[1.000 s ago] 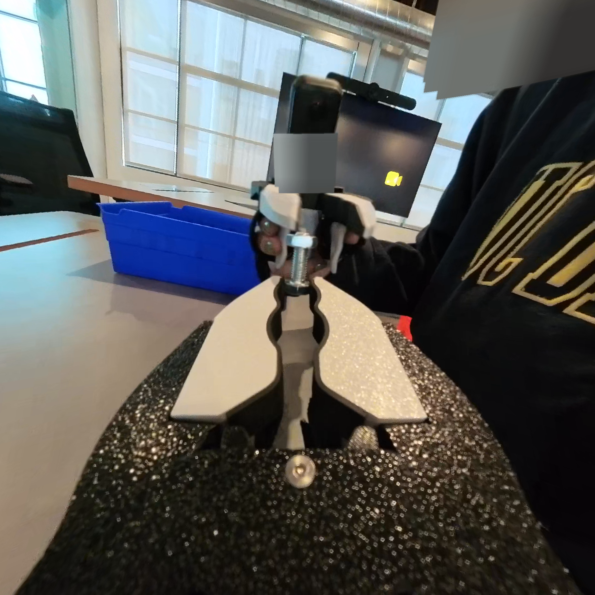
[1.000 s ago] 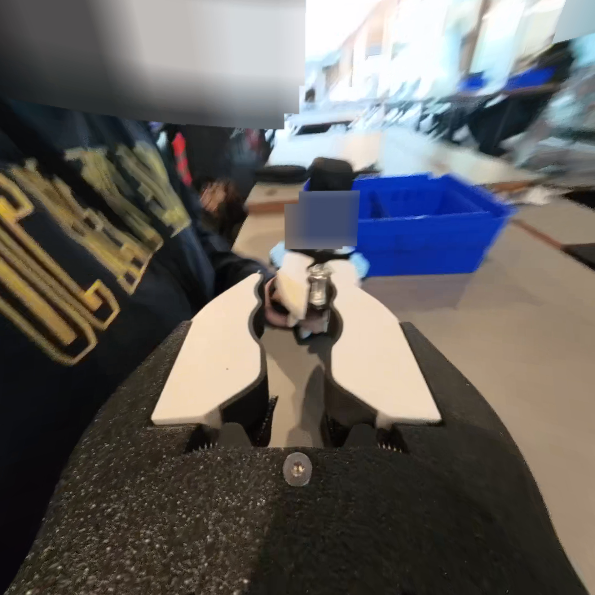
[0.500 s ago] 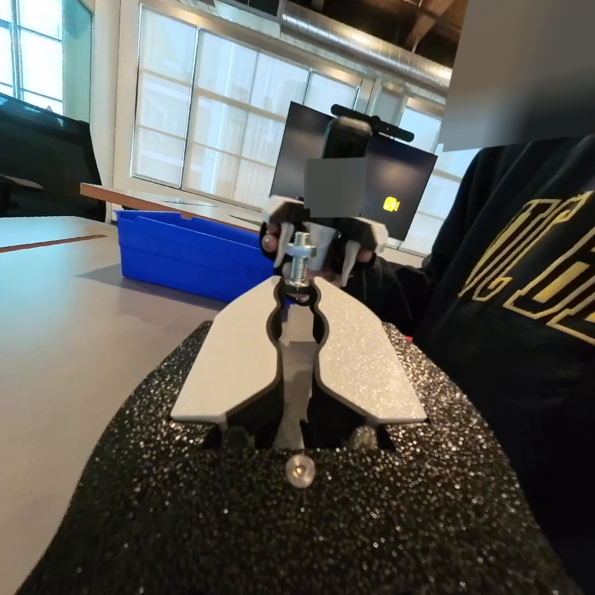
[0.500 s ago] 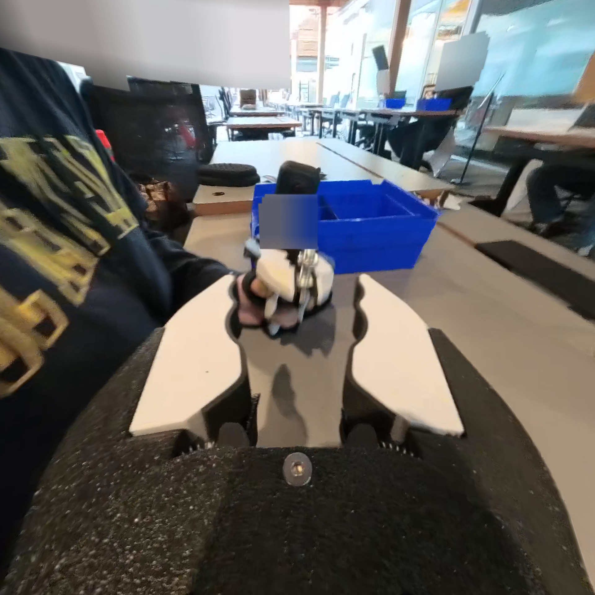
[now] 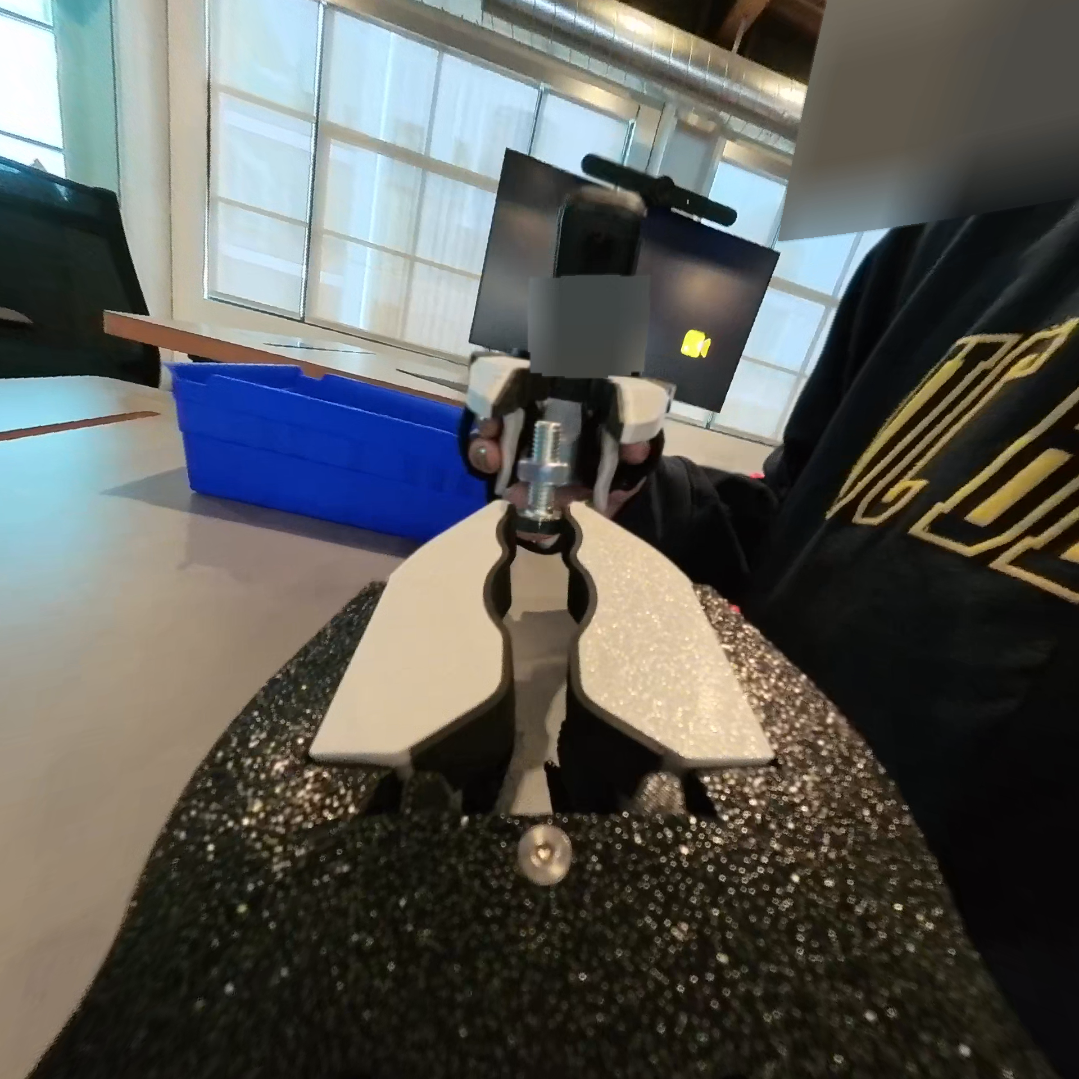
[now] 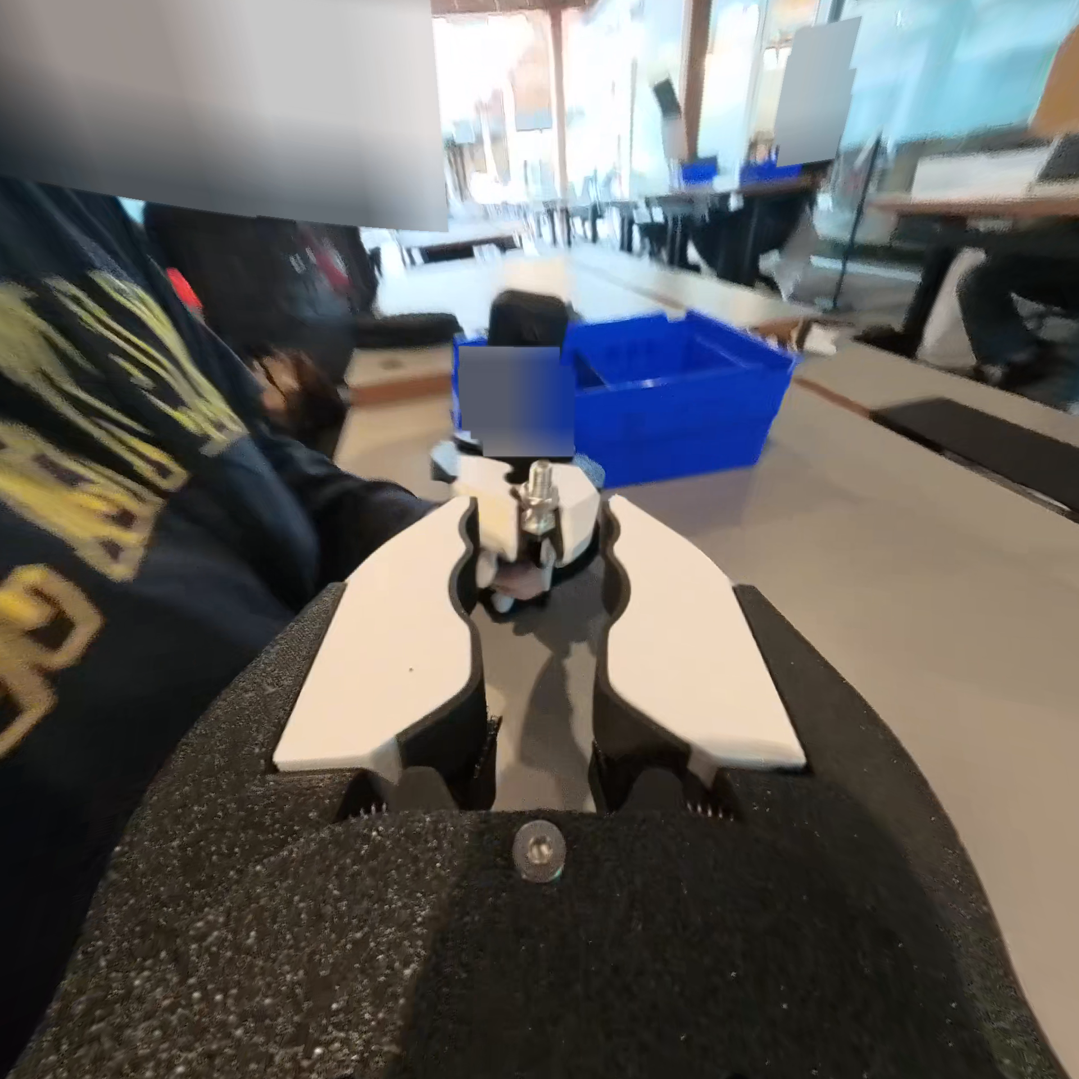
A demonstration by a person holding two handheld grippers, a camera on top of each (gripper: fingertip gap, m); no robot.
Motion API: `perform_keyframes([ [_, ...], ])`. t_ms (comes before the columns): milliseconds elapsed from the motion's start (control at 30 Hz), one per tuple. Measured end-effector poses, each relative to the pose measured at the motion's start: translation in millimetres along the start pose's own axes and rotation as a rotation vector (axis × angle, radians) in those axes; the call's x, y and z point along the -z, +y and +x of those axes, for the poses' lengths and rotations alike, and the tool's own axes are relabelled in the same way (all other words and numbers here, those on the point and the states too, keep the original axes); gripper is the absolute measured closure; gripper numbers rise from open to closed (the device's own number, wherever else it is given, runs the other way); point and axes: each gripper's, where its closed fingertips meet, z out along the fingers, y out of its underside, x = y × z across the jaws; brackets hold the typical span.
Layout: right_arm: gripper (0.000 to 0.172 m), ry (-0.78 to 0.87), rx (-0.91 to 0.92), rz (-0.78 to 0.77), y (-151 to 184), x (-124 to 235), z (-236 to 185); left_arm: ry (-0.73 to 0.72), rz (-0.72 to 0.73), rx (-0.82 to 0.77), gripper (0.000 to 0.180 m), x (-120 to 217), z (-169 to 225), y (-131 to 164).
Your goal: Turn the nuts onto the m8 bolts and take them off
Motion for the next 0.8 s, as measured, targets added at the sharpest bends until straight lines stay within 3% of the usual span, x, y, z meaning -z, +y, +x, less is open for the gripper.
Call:
perform_keyframes([
  [100, 0.137, -0.029, 0.019, -0.073, 6.9, -18.0, -6.0, 0.01, -0.053, -0.032, 0.166, -5.4, 4.4, 7.7],
  [200, 0.154, -0.098, 0.015, -0.119, 11.4, -25.4, -13.3, 0.016, -0.084, -0.055, 0.166, -7.7, 7.4, 12.1],
  [367, 0.162, -0.113, 0.019, -0.101, 7.7, -22.6, -15.1, 0.055, -0.045, -0.05, 0.165, -9.6, 13.3, 8.7],
  [433, 0.165, -0.088, 0.035, -0.09, 4.2, -17.1, -11.8, 0.049, -0.028, -0.043, 0.129, -11.8, 12.2, 6.6],
  [467, 0.165, -0.077, 0.04, -0.074, -0.4, -12.9, -9.5, 0.043, -0.037, -0.035, 0.122, -12.6, 11.0, 7.8],
  [567, 0.164, 0.048, 0.102, -0.094, -17.0, 18.9, 5.6, 0.047, -0.037, -0.054, 0.122, -13.2, 13.4, 7.8],
  [667, 0.165, 0.374, 0.204, -0.194, -33.0, 85.7, 53.3, 0.002, -0.056, -0.074, 0.118, -12.6, 8.8, 9.5],
  [733, 0.165, 0.605, 0.177, -0.381, -25.6, 147.0, 88.5, -0.02, -0.062, -0.082, 0.118, -11.9, 6.2, 9.5],
  [800, 0.164, 0.764, 0.09, -0.652, 5.3, 208.0, 115.7, -0.038, -0.056, -0.084, 0.118, -11.0, 3.7, 8.3],
])
